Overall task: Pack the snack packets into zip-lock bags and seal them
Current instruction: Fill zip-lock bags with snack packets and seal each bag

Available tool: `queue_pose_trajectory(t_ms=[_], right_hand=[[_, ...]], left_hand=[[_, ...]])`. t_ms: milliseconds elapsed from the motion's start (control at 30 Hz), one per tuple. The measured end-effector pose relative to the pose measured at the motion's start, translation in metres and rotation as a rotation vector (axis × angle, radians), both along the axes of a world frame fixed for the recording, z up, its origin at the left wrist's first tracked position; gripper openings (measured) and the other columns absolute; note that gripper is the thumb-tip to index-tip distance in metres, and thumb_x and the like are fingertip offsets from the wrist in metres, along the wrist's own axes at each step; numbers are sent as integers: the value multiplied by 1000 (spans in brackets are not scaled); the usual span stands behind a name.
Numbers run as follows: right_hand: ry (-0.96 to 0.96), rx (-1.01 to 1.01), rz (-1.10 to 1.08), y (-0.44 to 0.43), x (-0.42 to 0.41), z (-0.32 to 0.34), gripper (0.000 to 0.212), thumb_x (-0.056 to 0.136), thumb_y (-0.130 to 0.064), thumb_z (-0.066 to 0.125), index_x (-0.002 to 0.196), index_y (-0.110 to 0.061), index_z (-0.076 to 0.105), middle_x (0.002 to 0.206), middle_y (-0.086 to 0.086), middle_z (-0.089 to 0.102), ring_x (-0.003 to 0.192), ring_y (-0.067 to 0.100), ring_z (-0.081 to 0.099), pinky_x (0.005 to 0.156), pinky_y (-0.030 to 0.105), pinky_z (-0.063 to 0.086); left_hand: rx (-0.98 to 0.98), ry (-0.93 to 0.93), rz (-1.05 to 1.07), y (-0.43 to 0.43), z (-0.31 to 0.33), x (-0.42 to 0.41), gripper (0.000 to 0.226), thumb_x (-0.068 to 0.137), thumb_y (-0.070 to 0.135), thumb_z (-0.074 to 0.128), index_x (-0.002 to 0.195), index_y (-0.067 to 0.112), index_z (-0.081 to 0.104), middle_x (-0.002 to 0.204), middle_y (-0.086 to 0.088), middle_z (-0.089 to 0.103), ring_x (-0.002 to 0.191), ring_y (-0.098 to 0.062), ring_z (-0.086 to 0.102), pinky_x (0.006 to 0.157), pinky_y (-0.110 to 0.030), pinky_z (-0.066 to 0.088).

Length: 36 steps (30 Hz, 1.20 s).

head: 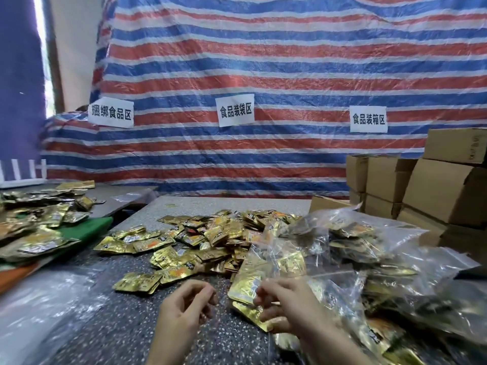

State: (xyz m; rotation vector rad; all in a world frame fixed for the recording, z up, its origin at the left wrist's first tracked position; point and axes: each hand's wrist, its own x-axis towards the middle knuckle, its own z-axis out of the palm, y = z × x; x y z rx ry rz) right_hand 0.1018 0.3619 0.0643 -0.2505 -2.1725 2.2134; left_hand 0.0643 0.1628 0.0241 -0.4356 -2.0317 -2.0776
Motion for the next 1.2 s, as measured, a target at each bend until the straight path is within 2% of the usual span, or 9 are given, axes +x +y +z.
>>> queue_pose_trajectory(t_ms=[200,400,533,667,733,833,933,1067,1200], right_hand=[[87,72,29,-13,5,-14,10,95,-12,67,92,-2,69,72,12,74,53,20,63,45,25,48],[181,114,12,-21,-2,-23,8,93,-6,66,88,-5,72,74,13,75,60,16,67,51,19,48],[226,101,-22,-18,-9,-28,9,92,-3,65,89,-5,73,74,14,75,64,18,71,55,22,52],[243,104,-60,-13,-17,-36,9,92,-4,66,88,-7,74,72,14,74,64,19,70,61,30,52],[243,92,-73,-11,-21,-40,10,92,-5,66,89,-9,74,73,13,74,65,19,70,61,30,52],[262,93,-63,-9,-25,-44,11,92,-7,66,88,-12,75,73,12,74,66,19,71,55,23,53],[277,106,-32,-10,-30,-45,11,92,-8,65,89,-13,75,73,11,73,65,17,68,55,21,52],[297,97,25,-16,-35,-42,11,93,-5,63,90,-9,73,72,10,72,62,15,65,56,21,52],[285,53,67,-24,-43,-38,10,92,-12,65,88,-13,74,73,10,72,61,15,64,54,20,52]], left_hand=[[-76,-9,138,-30,-13,19,26,89,4,69,74,24,74,75,-12,71,62,-21,64,57,-26,53],[-430,67,366,-84,-21,3,27,85,13,75,84,40,69,82,17,69,74,-1,61,61,-17,49],[-741,102,642,-136,-29,-35,18,89,17,72,103,28,72,114,6,66,97,-6,55,91,-33,46],[-1132,-198,867,-190,-43,-72,43,94,34,58,134,17,58,144,-6,50,128,-27,43,102,-42,34],[-1221,-451,878,-206,-48,-79,50,96,44,52,131,9,56,141,-13,50,128,-33,44,100,-42,36],[-1229,-484,898,-214,-50,-76,22,92,30,56,83,13,67,103,-14,70,101,-34,60,78,-36,42],[-1166,-385,979,-211,-45,-74,24,86,19,62,64,11,62,70,-9,64,71,-31,58,63,-32,38],[-978,-142,1060,-187,-24,-69,14,92,19,61,83,16,71,72,-7,63,66,-26,50,65,-34,39],[-740,260,932,-139,1,-58,4,95,18,63,94,16,67,74,0,69,55,-11,56,54,-20,40]])
